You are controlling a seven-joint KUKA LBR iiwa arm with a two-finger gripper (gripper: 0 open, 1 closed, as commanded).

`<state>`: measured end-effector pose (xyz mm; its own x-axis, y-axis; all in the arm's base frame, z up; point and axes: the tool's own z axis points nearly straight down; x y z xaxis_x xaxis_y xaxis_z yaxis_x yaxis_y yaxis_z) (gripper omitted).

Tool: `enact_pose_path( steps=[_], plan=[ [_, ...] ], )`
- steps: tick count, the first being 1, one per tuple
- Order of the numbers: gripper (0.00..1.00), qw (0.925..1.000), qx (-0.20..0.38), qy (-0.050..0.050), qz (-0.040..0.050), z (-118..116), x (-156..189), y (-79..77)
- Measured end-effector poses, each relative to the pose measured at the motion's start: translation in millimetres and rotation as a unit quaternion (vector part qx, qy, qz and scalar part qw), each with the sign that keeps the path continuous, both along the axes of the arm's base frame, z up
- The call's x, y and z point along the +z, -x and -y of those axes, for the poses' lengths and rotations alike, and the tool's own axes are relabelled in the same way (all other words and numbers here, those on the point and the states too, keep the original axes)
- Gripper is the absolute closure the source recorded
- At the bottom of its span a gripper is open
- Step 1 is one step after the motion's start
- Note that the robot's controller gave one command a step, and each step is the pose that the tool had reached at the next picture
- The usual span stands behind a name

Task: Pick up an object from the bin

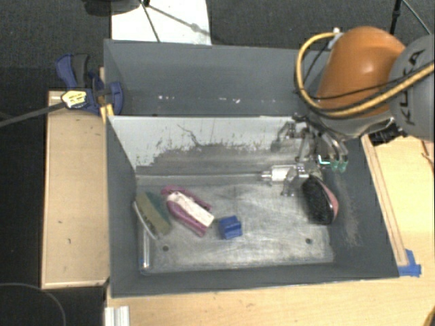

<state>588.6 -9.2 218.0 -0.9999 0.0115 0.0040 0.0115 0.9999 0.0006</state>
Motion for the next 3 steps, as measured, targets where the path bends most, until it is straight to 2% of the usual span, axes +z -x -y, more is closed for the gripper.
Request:
enact_pose_path(
  steps=[1, 2, 3],
  plan=[
    [0.00, 0.9987, 0.051, -0.001, -0.0013, -58, -107, 31.8],
    [0.00, 0.9944, 0.105, 0.000, 0.0075, -82, -145, 60.0],
    [1.00, 0.9945, 0.104, 0.000, 0.0098, -82, -143, 58.2]
  ],
)
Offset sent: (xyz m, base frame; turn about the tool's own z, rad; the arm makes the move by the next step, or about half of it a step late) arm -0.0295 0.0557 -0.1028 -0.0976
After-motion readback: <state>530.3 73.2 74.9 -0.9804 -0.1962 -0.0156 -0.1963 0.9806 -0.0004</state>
